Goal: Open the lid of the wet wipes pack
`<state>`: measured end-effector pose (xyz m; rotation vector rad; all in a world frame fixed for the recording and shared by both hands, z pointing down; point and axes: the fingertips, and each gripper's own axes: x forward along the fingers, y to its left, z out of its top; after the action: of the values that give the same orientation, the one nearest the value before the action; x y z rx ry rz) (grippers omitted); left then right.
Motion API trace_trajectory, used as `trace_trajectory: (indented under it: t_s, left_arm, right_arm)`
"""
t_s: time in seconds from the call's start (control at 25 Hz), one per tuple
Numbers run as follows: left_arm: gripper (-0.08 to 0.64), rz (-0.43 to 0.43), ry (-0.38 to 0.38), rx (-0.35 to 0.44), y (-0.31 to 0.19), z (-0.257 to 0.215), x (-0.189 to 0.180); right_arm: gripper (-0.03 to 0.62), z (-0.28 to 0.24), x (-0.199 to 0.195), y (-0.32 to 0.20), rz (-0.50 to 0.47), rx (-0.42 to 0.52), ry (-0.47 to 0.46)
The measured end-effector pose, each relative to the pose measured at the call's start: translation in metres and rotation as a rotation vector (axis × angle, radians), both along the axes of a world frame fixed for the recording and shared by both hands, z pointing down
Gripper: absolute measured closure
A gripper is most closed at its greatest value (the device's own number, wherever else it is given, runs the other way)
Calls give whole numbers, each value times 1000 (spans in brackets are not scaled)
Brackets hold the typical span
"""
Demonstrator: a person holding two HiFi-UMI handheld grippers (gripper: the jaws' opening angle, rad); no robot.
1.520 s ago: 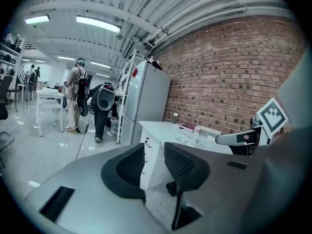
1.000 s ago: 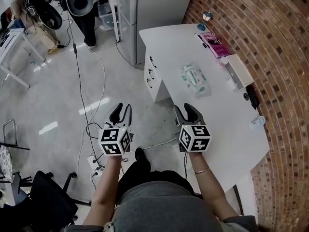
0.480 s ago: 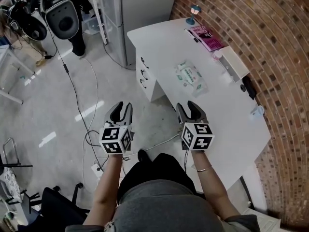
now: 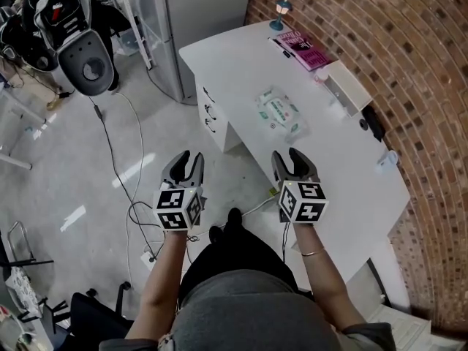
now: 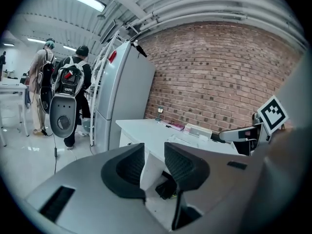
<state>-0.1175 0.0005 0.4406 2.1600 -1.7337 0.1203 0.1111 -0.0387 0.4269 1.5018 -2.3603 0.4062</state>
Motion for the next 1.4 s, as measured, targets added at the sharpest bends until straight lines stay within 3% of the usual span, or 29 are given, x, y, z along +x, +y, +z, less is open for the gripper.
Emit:
trace_trajectory:
  t_s: [0.88, 1.4]
  left_arm:
    - [442, 39, -57, 6, -83, -10, 46]
    - [442, 233, -87, -19, -134, -4, 91]
  right_arm:
    - [410, -2, 38, -81, -29, 31, 43]
    - [410, 1, 49, -98, 21, 20, 104]
